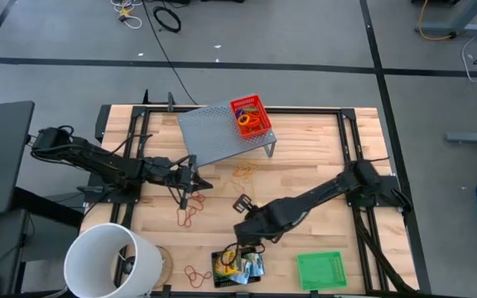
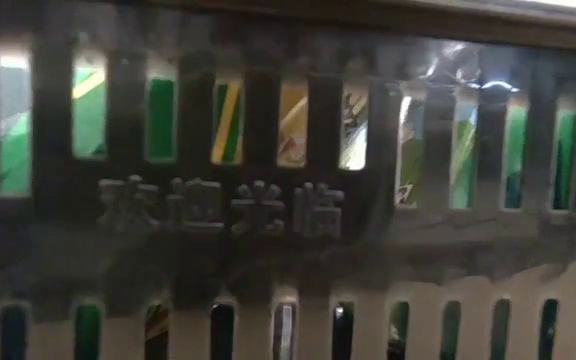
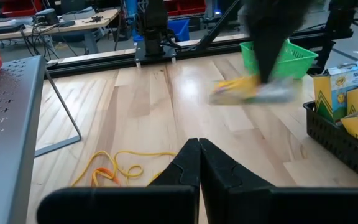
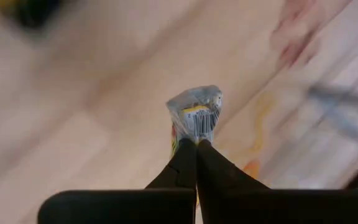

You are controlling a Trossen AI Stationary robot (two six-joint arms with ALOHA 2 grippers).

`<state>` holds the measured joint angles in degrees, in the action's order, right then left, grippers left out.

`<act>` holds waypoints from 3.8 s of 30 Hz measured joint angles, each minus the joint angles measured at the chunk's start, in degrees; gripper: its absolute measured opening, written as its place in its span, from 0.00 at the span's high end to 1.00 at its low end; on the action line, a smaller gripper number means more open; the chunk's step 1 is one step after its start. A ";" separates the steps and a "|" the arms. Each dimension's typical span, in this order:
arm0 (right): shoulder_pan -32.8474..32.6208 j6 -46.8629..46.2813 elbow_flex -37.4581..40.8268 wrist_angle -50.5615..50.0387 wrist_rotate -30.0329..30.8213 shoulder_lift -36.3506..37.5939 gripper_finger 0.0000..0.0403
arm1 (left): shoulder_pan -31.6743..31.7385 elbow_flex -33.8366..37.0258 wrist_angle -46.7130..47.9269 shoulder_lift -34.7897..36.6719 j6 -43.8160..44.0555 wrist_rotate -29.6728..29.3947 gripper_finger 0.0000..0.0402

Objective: Pick & Place Office Desk Supplies
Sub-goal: Put the yellow crayon box into the black bin, then put the black bin on the shelf

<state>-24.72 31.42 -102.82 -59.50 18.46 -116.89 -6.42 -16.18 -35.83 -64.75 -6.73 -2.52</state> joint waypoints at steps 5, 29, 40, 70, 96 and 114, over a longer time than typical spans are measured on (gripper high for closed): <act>-1.61 2.43 -0.03 13.74 -9.58 5.09 1.00 | 0.00 0.02 -0.15 0.00 -0.03 0.00 1.00; 2.44 29.00 -0.14 37.09 -55.12 -3.68 1.00 | 0.00 0.02 -0.34 0.00 -0.34 -0.39 1.00; 4.97 32.62 -0.05 40.19 -63.21 -9.75 1.00 | 0.00 0.02 -0.39 0.00 -0.31 -1.21 1.00; 9.60 23.62 6.54 49.61 -73.43 -13.63 0.96 | 0.00 0.00 -0.42 0.00 -0.08 -1.92 1.00; 5.93 12.34 6.63 46.44 -52.10 -5.31 0.74 | -0.11 -0.01 -1.13 0.00 0.57 0.02 1.00; 7.54 -4.05 7.66 40.48 -61.46 6.33 0.74 | -4.67 0.04 -5.17 6.81 0.91 1.28 1.00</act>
<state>-17.18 27.37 -95.15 -19.02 -43.00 -110.56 -11.09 -16.14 -41.01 -57.94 -5.82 -1.25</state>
